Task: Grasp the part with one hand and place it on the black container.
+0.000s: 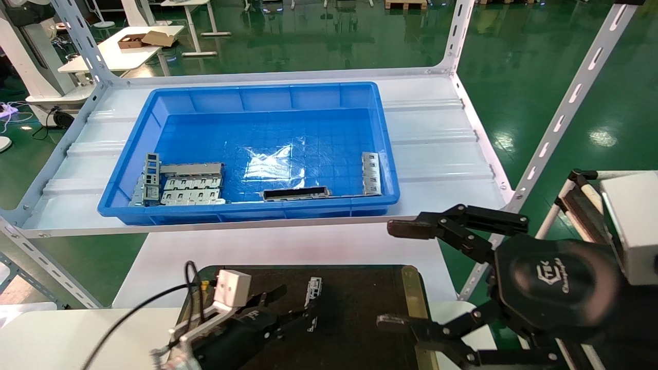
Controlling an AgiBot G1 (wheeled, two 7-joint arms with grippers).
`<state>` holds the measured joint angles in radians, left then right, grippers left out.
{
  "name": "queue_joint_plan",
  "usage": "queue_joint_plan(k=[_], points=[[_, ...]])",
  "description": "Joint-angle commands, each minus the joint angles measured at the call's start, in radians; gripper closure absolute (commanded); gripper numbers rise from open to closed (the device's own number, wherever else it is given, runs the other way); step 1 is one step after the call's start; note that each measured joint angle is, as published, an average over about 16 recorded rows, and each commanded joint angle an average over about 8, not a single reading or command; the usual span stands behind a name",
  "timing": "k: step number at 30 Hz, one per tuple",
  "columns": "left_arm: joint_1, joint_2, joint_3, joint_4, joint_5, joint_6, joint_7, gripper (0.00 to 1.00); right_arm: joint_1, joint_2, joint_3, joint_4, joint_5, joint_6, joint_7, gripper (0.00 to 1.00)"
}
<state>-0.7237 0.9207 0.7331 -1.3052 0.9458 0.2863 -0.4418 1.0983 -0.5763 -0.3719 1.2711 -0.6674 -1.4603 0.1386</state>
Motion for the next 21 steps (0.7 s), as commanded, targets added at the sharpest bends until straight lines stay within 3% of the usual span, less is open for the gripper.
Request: queue_joint_plan(k=[1,12,21], points=[[0.008,-0.035,-0.031,-0.022,-0.01,0.064,0.02,0.0,0.0,0.0,0.0,0.0,0.0,0.0,0.0,0.0],[0.022,-0.166,-0.223,0.076,-0.199,0.545,0.269,0.0,0.0,0.0,0.0,0.0,0.0,0.0,0.0,0.0],[-0.045,-0.229,-0.273,0.187,-0.263,0.792,0.348,0.0,0.0,0.0,0.0,0.0,0.0,0.0,0.0,0.0]])
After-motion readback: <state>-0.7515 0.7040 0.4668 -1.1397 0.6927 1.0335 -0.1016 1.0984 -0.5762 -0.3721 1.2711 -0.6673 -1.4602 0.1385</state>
